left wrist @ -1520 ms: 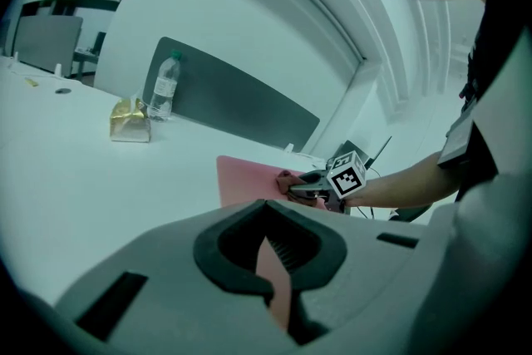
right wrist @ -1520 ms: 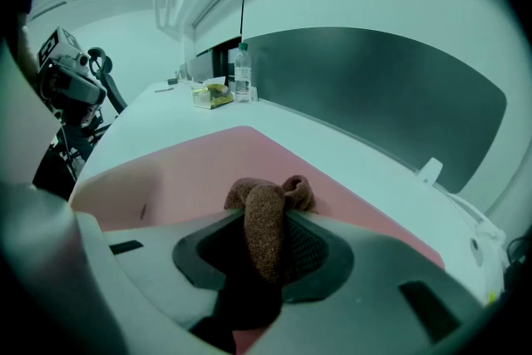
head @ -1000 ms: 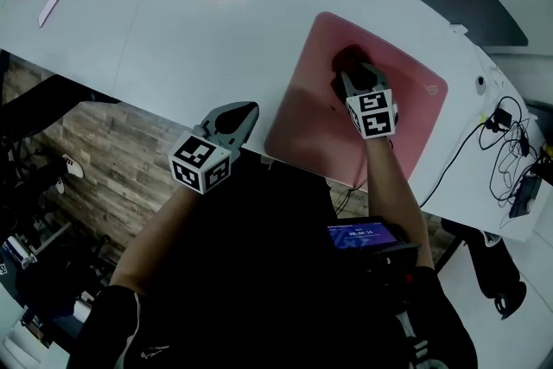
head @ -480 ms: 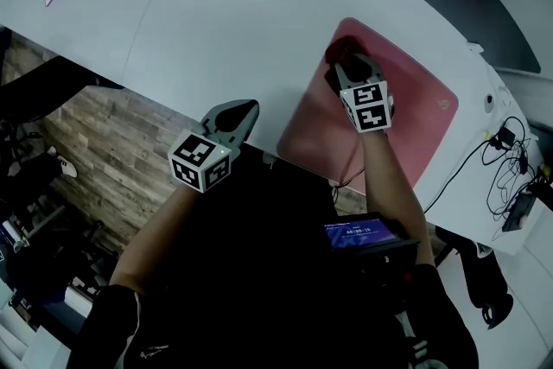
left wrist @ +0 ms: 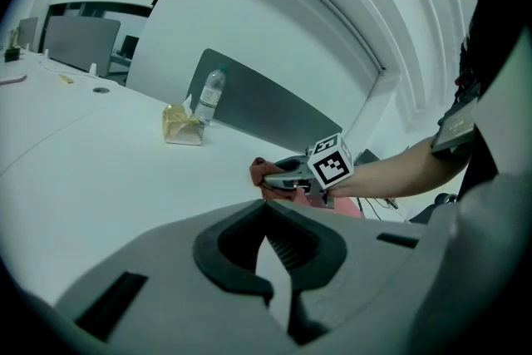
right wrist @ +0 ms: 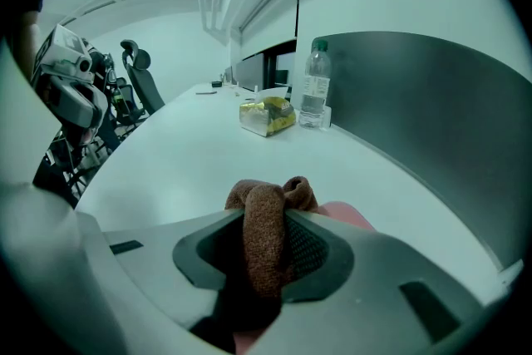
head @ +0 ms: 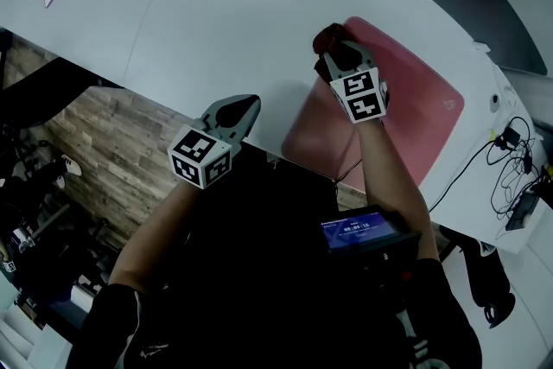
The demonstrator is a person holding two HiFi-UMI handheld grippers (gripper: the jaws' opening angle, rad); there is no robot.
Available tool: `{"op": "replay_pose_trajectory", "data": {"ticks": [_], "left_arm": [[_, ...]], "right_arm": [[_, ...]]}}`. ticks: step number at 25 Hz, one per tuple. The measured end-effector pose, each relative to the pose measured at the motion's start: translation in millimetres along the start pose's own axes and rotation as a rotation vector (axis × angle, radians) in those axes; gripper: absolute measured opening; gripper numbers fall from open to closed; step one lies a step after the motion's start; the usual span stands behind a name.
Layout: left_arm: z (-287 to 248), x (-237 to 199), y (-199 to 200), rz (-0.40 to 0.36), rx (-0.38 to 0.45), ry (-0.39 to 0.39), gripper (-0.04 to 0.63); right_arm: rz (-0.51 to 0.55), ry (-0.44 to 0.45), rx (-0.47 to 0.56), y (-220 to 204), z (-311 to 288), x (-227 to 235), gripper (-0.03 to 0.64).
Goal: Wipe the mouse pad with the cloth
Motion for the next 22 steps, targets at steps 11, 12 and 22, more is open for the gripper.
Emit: {"op": "replay_pose_trajectory", "data": {"ticks": [11,12,22], "left_arm": [[-21,16,14,-0.025,-0.019,-0.020,0.008],[-23,18,14,-0.028,-0.023,-0.024,0.008],[-55,50,19,-0.076,-0.063,-0.098,0.009]], "right_arm": [[0.015,-0.051,0.023,14,-5,40,0.133],[0.010,-0.061,0.023,12,-3,44,0.133],[-0.087,-0.176,0.003,-39,45,86,0.133]]}}
Point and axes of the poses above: the fingertips, and each gripper's own axes: z backward along the fingers, x to its right, y out of its top, the point moved 7 cm from there along z, backward along the fingers, and after that the axes turned 4 degrees about -z, right-handed, at the moved point
